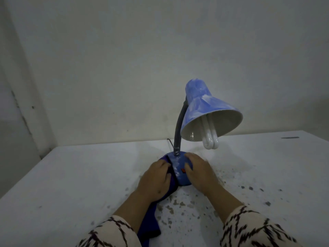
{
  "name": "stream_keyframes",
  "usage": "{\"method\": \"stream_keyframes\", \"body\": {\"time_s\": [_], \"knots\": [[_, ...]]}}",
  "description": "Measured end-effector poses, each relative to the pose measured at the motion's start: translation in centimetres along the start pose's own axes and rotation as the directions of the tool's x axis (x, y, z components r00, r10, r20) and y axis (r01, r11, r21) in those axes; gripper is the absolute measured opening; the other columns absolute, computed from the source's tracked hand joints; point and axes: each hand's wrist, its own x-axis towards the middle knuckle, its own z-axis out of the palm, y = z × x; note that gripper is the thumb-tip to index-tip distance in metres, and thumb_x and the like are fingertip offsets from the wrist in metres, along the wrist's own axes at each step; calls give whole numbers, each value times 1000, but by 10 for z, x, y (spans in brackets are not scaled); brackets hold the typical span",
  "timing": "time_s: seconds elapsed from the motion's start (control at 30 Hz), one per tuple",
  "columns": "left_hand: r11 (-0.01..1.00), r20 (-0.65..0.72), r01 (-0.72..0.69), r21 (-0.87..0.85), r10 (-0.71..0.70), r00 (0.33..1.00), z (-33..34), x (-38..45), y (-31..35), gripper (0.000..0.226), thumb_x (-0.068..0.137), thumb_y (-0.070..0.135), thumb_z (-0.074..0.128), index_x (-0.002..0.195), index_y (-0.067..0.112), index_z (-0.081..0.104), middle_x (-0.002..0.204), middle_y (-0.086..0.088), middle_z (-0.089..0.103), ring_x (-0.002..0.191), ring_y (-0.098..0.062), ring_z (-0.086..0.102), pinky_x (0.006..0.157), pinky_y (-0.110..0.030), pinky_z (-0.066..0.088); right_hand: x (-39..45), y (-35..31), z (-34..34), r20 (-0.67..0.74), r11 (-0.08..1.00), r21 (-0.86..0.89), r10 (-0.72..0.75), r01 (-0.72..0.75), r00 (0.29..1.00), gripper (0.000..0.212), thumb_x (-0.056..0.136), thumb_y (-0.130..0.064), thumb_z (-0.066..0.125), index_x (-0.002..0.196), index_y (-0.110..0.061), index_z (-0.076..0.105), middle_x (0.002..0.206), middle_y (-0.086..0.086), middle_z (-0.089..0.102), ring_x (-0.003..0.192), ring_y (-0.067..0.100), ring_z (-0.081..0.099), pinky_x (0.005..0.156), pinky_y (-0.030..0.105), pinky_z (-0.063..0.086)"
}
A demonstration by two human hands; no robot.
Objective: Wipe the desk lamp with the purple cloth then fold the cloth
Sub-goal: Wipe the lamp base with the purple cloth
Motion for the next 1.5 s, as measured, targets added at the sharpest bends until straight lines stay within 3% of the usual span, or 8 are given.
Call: {"method": "stream_keyframes", "body": {"time_s": [0.07, 0.17, 0.3, 0.53, 0.7, 0.93, 1.23, 1.5], "knots": [[999, 33, -33, 22, 33, 999, 2, -2, 2, 40, 98, 18, 34, 137, 9, 37, 143, -6, 40, 129, -19, 36, 100, -9, 14, -2, 4, 6, 53, 999, -44, -16, 18, 998, 34, 95, -15, 40, 127, -7, 48, 135, 10, 50, 121, 25, 48, 99, 24, 31], [994, 152, -56, 92, 41, 988, 5, 1, 4, 48, 100, 25, 27, 146, 12, 20, 155, -1, 18, 142, -13, 17, 110, -19, 4, -1, 9, 9, 128, 984, -154, -69, 88, 989, 38, 98, -16, 36, 133, -6, 42, 145, 9, 39, 138, 21, 28, 111, 30, 21], [998, 221, -12, 67, -3, 975, 9, 14, 4, 48, 101, 25, 23, 147, 17, 14, 158, 2, 7, 144, -11, 5, 115, -27, 2, -2, 15, 7, 134, 980, -160, -98, 119, 986, 41, 100, -19, 30, 140, -11, 34, 150, 4, 31, 141, 15, 19, 114, 30, 10], [994, 205, 24, 109, -46, 978, 11, 14, 4, 54, 101, 29, 23, 147, 9, 3, 158, -5, -5, 145, -14, -7, 107, -14, -11, -5, 14, 5, 138, 985, -122, -105, 122, 985, 46, 96, -14, 33, 142, -12, 30, 152, 2, 27, 142, 13, 16, 114, 27, 1], [993, 246, -35, 115, 5, 969, 12, 2, 4, 55, 100, 33, 25, 148, 18, 4, 158, 3, -4, 144, -8, -7, 109, -17, -7, -6, 14, 1, 146, 993, -34, -107, 113, 983, 46, 95, -10, 33, 141, -10, 30, 152, 4, 27, 141, 12, 17, 113, 23, 4], [986, 131, 68, 149, -88, 987, 16, 21, 9, 53, 101, 31, 19, 147, 9, 4, 158, -5, 1, 145, -13, -1, 101, -11, -14, -7, 15, 2, 147, 994, -8, -108, 110, 983, 48, 94, -10, 33, 142, -11, 30, 152, 3, 27, 141, 12, 16, 114, 24, 5], [998, 198, 61, 32, -66, 978, 14, 14, 2, 51, 100, 31, 28, 147, 19, 13, 158, 5, 6, 144, -7, 0, 113, -20, -1, -7, 15, 3, 144, 994, -17, -101, 104, 984, 48, 94, -13, 33, 142, -12, 29, 152, 2, 27, 141, 11, 17, 115, 25, 6], [988, 82, 144, 50, -148, 986, 22, 34, 3, 50, 101, 24, 22, 147, 9, 9, 158, -4, 6, 145, -13, 3, 104, -11, -9, -7, 16, 2, 151, 994, -6, -107, 109, 983, 49, 94, -12, 34, 143, -12, 29, 152, 2, 26, 142, 12, 16, 115, 26, 6]]}}
